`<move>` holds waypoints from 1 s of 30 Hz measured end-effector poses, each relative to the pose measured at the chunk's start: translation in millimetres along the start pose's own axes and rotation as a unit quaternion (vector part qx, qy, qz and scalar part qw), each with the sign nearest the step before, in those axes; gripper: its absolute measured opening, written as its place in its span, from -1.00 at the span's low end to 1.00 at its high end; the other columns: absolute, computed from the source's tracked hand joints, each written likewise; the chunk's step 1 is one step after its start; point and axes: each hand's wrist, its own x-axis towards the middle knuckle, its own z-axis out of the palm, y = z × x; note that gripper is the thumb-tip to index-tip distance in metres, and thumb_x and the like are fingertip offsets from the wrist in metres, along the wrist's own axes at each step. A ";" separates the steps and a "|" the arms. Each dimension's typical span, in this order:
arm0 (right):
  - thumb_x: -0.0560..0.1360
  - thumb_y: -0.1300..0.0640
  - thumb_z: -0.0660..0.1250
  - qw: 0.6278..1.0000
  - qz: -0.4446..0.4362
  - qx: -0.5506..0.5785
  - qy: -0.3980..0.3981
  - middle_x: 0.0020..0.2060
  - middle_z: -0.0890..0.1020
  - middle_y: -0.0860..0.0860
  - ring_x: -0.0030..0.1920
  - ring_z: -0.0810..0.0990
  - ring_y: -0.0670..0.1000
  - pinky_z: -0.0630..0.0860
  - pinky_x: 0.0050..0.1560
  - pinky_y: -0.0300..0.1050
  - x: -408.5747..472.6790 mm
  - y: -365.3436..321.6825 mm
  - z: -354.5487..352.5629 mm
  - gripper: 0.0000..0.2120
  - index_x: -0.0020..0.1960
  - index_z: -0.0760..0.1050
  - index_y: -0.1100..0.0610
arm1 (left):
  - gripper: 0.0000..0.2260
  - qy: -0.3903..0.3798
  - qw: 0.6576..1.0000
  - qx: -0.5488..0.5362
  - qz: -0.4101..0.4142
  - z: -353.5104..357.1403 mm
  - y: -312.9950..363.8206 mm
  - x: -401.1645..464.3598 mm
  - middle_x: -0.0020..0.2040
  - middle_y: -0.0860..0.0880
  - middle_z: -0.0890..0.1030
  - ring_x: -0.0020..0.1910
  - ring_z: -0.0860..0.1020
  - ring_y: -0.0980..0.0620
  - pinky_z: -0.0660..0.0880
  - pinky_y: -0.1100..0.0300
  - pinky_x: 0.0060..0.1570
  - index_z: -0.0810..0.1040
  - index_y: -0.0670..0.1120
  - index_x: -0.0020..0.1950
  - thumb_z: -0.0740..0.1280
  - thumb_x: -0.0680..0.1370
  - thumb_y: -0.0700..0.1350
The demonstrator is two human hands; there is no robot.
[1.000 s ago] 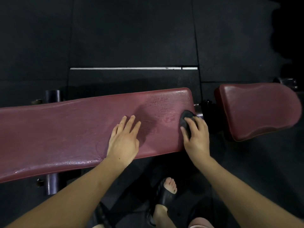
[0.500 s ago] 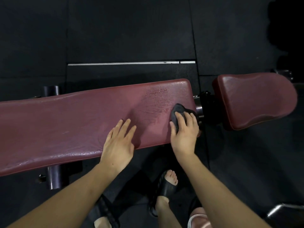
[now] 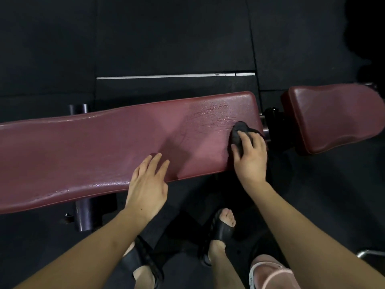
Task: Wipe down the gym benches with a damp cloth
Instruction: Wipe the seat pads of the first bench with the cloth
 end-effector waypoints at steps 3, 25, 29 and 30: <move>0.54 0.05 0.40 0.998 0.051 0.004 0.045 0.25 0.58 0.24 0.30 0.50 0.36 0.44 0.30 0.31 -19.4 -50.8 15.0 -0.61 0.32 0.59 0.18 | -0.46 0.013 0.999 -0.029 -0.012 0.3 -9.2 -4.3 0.62 -0.09 0.23 0.62 0.11 -0.13 0.20 -0.11 0.54 0.30 -0.07 0.60 0.26 0.61 -0.17; 0.57 0.05 0.37 0.988 -0.126 0.066 -0.055 0.32 0.56 0.17 0.44 0.43 0.29 0.34 0.43 0.31 -96.8 -204.5 44.8 -0.65 0.34 0.59 0.06 | -0.44 0.006 0.997 -0.038 -0.067 -3.3 -65.4 -41.8 0.63 -0.10 0.17 0.62 0.07 -0.13 0.16 -0.10 0.57 0.25 -0.09 0.62 0.24 0.61 -0.15; 0.56 0.01 0.36 0.943 -0.312 0.058 -0.102 0.35 0.57 0.12 0.46 0.45 0.27 0.36 0.47 0.24 -73.3 -180.8 41.3 -0.63 0.36 0.58 0.02 | -0.38 -0.024 0.999 0.020 -0.033 -1.2 -78.9 -49.0 0.67 -0.08 0.07 0.64 0.02 -0.13 0.13 -0.08 0.59 0.16 -0.07 0.66 0.23 0.60 -0.11; 0.55 -0.01 0.36 0.945 -0.309 0.043 -0.099 0.34 0.57 0.13 0.45 0.45 0.28 0.37 0.48 0.22 -58.1 -158.4 36.4 -0.61 0.36 0.57 0.02 | -0.39 -0.025 0.999 0.019 -0.033 -1.3 -78.5 -49.0 0.67 -0.08 0.06 0.64 0.02 -0.13 0.13 -0.07 0.59 0.15 -0.07 0.66 0.23 0.60 -0.11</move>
